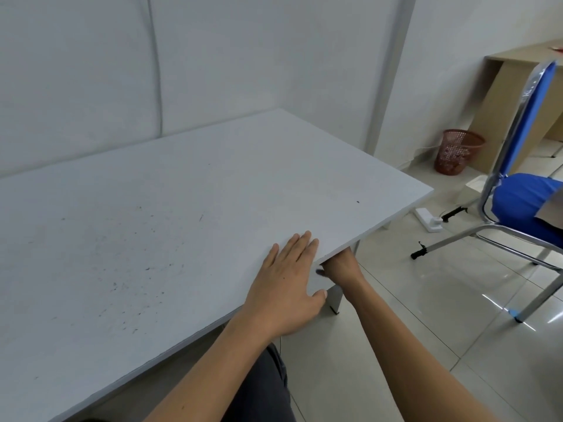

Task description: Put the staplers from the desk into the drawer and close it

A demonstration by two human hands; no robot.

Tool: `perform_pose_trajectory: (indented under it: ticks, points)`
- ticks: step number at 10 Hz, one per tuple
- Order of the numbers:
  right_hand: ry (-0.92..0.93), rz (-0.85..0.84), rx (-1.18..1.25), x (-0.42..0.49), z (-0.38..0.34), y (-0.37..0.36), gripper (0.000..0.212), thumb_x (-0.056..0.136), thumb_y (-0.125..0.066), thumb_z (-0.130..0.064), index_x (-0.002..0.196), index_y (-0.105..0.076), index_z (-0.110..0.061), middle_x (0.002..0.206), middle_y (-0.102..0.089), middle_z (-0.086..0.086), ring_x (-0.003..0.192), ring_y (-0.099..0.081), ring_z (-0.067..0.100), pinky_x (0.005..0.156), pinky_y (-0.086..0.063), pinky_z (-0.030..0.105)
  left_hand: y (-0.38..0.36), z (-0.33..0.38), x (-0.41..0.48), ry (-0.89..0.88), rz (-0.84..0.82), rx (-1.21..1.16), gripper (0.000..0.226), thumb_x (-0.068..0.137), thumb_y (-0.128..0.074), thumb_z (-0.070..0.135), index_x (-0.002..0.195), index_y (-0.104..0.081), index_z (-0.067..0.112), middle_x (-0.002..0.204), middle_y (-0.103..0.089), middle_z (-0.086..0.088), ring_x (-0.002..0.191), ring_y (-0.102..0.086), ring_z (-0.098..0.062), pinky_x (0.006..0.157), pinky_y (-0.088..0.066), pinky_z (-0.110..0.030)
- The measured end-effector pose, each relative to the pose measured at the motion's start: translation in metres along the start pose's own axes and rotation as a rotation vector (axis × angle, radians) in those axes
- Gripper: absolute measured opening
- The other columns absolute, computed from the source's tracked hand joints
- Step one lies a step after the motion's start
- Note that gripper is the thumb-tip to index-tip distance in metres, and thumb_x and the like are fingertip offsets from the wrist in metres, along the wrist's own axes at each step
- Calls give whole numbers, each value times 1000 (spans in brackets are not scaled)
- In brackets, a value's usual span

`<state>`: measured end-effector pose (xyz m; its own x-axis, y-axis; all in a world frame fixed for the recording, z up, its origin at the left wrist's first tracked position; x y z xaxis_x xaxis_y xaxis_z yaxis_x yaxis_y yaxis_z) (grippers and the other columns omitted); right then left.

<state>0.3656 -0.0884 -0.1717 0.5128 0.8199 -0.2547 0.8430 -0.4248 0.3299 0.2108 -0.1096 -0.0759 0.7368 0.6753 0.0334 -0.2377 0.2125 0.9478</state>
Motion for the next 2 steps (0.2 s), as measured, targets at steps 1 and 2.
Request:
perform_pose_trajectory:
  ticks: [1,2]
  points:
    - [-46,-139,-85,-30,-12,1,45,90,-58,-23,134,-49,-17,113,-71,6,96,-73,25,83,-62,45,6,-4,-9,-5,0,-28,78,94,-43,46,157,-2,27,165,8,13,149,11,-4,121,7,-32]
    - [-75,-246,-307,-54,-17,13,59,94,-61,-23,147,-36,-15,118,-66,5,99,-72,24,87,-60,42,12,-17,-23,10,-20,-89,74,95,-41,48,157,-4,30,164,6,17,148,11,0,119,9,-27]
Point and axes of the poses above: each hand's wrist, its own x-axis towards the middle knuckle, its own y-axis out of the back of the hand, z = x × y, the point moved 6 cm from there along x, towards the middle knuckle
